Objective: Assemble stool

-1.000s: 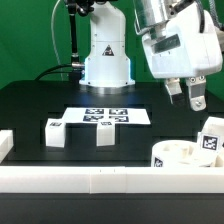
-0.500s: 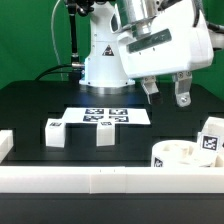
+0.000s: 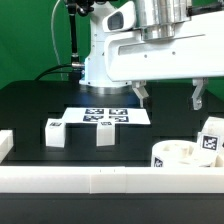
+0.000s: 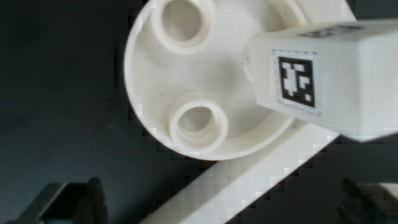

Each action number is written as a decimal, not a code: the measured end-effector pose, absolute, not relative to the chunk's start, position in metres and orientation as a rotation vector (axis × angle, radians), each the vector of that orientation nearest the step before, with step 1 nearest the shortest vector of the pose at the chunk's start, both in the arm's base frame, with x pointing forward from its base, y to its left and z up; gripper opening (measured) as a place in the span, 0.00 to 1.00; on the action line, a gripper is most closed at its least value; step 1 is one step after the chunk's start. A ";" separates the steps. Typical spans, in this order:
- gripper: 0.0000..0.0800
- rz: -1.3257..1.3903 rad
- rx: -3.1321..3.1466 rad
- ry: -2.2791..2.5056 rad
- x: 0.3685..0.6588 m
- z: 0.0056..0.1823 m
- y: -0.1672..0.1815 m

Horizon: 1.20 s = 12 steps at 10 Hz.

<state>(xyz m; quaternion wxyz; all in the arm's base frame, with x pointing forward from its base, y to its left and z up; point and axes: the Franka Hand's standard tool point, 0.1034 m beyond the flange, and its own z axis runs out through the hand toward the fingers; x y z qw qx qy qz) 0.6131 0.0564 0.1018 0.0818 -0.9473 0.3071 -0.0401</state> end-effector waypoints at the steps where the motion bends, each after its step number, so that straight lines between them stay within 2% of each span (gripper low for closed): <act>1: 0.81 -0.124 -2.844 0.880 0.613 0.102 0.056; 4: 0.81 -0.149 -2.928 0.587 0.613 0.102 0.054; 6: 0.81 -0.176 -3.027 0.240 0.612 0.101 0.035; 9: 0.81 -0.205 -3.031 0.261 0.607 0.098 -0.007; 12: 0.81 -0.198 -3.039 0.244 0.607 0.095 -0.004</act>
Offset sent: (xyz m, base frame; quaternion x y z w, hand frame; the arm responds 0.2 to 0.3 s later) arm 0.0000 0.0000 0.0000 0.0000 0.0000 -0.1296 0.9916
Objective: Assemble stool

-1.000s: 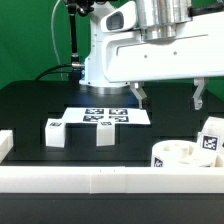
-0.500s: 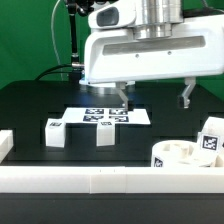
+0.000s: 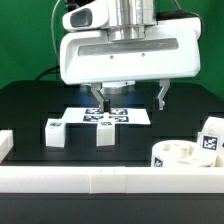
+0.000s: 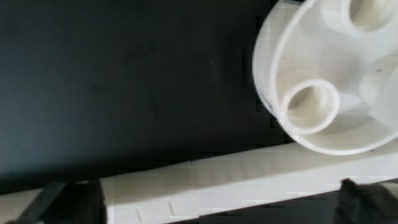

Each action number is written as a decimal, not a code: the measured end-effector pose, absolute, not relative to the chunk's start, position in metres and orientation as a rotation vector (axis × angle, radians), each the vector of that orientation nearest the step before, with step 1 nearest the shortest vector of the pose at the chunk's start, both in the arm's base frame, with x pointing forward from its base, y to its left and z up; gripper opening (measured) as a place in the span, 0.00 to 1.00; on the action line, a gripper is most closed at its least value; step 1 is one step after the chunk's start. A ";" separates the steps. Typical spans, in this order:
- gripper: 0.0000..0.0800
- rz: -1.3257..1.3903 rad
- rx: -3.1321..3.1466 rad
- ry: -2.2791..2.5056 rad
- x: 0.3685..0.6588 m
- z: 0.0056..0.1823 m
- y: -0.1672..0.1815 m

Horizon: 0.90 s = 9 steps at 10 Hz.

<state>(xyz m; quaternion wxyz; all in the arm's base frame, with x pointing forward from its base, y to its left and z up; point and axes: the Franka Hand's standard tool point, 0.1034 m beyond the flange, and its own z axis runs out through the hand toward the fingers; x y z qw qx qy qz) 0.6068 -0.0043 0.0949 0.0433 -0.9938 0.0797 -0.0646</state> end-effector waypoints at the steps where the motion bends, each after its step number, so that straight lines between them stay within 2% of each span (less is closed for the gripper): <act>1: 0.81 -0.190 -3.048 0.220 0.604 0.088 -0.011; 5: 0.81 -0.201 -3.110 0.100 0.552 0.051 -0.050; 9: 0.81 -0.102 -3.086 0.111 0.547 0.049 -0.044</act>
Offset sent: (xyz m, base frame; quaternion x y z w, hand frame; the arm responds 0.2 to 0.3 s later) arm -0.0563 -0.0302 -0.0301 0.0025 0.0295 -0.0648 0.9975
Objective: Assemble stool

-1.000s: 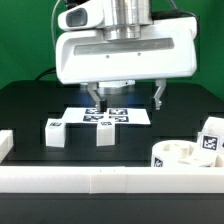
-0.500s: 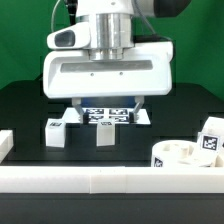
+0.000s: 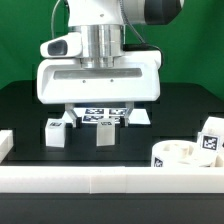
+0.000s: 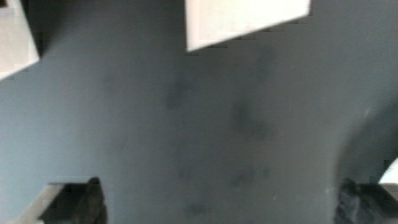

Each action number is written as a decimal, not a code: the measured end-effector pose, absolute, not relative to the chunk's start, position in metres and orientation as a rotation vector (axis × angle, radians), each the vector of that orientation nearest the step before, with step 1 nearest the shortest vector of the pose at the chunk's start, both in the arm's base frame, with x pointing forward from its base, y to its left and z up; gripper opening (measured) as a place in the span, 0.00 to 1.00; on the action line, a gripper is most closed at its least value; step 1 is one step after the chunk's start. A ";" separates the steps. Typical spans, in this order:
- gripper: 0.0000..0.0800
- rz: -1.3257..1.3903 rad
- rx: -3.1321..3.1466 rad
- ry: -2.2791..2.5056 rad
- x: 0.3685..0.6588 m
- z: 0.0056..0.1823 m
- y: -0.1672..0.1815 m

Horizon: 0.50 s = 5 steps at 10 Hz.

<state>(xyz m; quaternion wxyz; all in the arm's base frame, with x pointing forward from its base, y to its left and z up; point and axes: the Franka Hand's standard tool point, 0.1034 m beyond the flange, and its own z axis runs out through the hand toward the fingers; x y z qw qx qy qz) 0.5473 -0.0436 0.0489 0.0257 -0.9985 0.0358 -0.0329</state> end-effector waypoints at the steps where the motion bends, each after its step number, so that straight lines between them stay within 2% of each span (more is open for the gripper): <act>1: 0.81 0.045 -3.070 0.134 0.540 0.048 -0.040; 3: 0.81 0.351 -3.037 0.218 0.527 0.049 -0.044; 5: 0.81 0.531 -2.989 0.222 0.525 0.049 -0.041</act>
Offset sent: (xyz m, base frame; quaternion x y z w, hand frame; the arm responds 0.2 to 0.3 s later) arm -0.0107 -0.0073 0.0045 -0.0211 -0.2243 0.0471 0.9732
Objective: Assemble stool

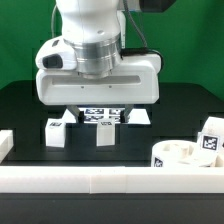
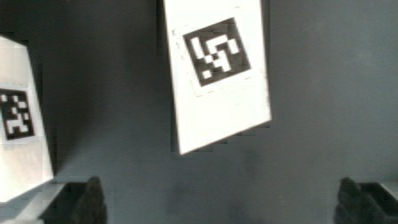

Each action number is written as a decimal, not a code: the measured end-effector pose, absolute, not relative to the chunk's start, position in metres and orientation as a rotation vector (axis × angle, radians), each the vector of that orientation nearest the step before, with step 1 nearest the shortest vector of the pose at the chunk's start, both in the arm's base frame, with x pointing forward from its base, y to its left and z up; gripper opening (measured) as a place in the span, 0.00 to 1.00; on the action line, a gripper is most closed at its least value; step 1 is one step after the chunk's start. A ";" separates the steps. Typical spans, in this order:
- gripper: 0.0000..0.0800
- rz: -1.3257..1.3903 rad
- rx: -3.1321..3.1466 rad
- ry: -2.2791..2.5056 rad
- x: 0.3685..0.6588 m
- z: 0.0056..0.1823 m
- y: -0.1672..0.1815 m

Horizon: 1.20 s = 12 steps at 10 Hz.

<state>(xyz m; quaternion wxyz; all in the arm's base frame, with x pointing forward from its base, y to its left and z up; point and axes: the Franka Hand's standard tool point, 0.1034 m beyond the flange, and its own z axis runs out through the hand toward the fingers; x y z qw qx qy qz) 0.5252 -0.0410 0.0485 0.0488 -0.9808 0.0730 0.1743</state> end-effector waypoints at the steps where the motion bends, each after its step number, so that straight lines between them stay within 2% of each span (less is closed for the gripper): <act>1: 0.81 0.651 -2.950 0.218 0.521 0.048 -0.039; 6: 0.81 1.165 -2.775 0.176 0.507 0.033 -0.031; 9: 0.81 1.385 -2.672 0.173 0.502 0.024 -0.033; 12: 0.81 1.378 -2.685 0.182 0.503 0.015 -0.033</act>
Offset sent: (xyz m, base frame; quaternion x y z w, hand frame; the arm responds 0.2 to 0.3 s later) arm -0.0009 0.0001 -0.0110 -0.0389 -0.1946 -0.0139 0.9800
